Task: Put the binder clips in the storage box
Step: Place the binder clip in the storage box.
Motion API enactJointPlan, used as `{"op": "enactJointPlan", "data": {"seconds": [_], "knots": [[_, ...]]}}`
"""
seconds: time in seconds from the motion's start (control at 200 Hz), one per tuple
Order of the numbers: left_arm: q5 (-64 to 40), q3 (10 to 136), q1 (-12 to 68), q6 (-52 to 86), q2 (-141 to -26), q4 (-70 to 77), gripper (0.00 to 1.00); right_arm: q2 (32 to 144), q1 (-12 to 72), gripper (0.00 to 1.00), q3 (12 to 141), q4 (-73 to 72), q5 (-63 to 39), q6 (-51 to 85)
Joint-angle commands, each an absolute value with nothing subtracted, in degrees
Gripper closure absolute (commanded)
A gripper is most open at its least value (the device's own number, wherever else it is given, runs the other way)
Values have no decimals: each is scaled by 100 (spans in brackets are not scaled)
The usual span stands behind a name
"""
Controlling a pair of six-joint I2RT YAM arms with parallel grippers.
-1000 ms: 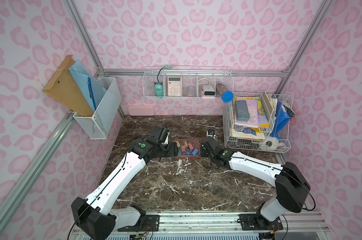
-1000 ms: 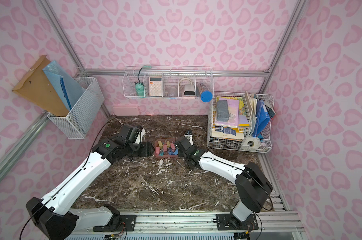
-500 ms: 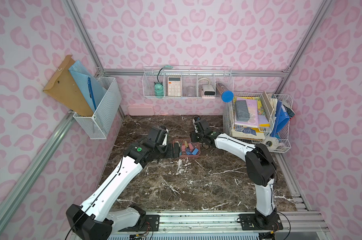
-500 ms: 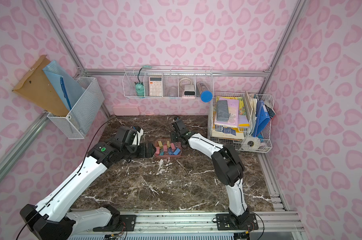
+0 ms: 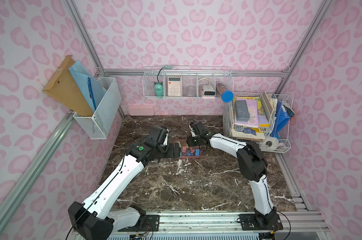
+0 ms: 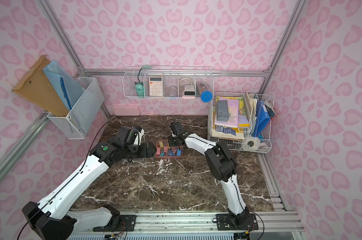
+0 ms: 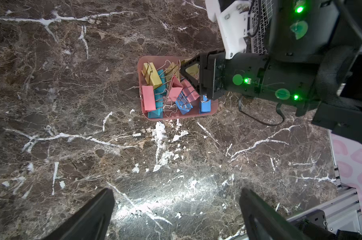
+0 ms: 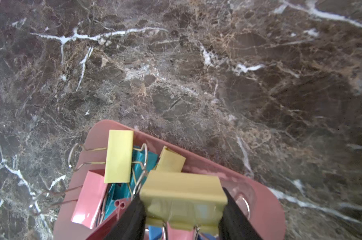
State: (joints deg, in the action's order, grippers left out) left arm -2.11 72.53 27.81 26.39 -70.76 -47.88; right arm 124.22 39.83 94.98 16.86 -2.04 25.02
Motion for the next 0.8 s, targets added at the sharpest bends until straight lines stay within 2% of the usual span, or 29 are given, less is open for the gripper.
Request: {"op": "enactJointPlan", "data": {"seconds": [0.0,0.095,0.34,0.631,0.791], "knots": [[-252,7314,2785,2566,-7118,-4765,0,12376,4049,56,9458,2020,-89,2412],[-272,7363,2785,2566,-7154,-4757,1,12343,4095,46,9474,2041,8,2363],[-187,7325,2784,2583,-7106,-4764,1,12179,4113,31,9656,2127,70,2398],[100,7153,2785,2556,-6704,-4629,1,11516,4114,26,9676,2149,316,2482],[581,6781,2786,2314,-5939,-4267,1,10290,4221,25,8822,1612,904,2439]]}}
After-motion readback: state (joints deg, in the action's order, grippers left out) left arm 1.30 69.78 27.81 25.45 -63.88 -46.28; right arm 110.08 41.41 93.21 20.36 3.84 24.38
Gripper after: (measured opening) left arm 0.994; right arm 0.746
